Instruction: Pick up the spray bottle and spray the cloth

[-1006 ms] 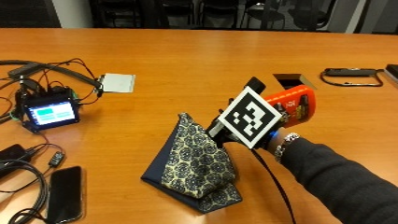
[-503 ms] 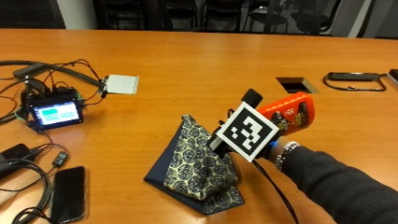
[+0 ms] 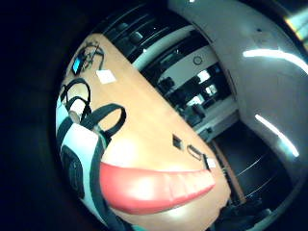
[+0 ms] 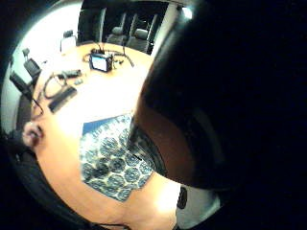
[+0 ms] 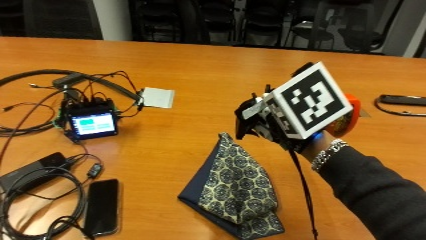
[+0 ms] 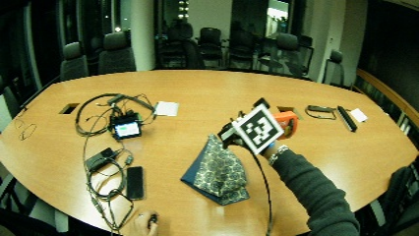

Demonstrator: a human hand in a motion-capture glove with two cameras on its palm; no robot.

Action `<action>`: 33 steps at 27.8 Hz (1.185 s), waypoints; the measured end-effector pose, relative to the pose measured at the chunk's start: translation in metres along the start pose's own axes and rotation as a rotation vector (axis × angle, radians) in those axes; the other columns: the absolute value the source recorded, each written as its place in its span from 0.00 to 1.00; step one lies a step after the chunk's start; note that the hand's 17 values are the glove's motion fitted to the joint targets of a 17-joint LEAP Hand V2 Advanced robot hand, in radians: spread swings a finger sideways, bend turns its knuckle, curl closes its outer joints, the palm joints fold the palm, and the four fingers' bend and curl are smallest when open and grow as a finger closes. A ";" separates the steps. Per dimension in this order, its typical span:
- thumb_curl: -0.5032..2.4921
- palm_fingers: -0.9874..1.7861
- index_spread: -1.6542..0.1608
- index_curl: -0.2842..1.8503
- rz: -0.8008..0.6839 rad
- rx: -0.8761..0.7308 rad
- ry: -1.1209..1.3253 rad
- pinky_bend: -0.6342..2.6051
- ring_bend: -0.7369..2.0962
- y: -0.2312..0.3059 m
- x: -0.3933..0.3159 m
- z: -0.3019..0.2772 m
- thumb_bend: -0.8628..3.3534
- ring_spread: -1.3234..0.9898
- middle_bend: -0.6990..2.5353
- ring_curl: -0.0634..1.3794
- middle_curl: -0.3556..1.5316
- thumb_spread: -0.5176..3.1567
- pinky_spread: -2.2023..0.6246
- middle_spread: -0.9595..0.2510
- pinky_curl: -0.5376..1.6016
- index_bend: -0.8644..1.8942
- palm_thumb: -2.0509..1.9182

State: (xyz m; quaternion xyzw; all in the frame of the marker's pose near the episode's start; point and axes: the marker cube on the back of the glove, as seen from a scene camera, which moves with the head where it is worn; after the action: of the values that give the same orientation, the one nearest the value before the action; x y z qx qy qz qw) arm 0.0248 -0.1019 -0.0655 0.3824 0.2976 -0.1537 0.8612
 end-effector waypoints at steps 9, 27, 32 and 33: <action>0.43 0.85 0.77 0.41 0.243 0.150 -0.239 0.35 0.49 -0.029 0.043 -0.073 0.20 0.48 0.38 0.37 0.46 0.24 0.67 0.62 0.46 0.41 0.75; 0.43 0.85 0.77 0.41 0.661 0.219 -1.129 0.35 0.49 -0.084 -0.039 -0.045 0.20 0.48 0.38 0.37 0.46 0.24 0.67 0.62 0.46 0.41 0.75; 0.43 0.85 0.77 0.41 0.778 0.193 -1.225 0.35 0.50 -0.073 -0.048 -0.010 0.20 0.48 0.38 0.37 0.46 0.24 0.67 0.63 0.46 0.41 0.75; 0.43 0.85 0.77 0.41 0.794 0.187 -1.242 0.35 0.50 -0.071 -0.051 -0.004 0.20 0.48 0.38 0.37 0.46 0.24 0.67 0.63 0.46 0.41 0.75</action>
State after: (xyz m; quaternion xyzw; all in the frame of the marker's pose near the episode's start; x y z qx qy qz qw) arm -0.0511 -0.1439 -0.0761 0.3757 -0.4191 -0.0436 0.8254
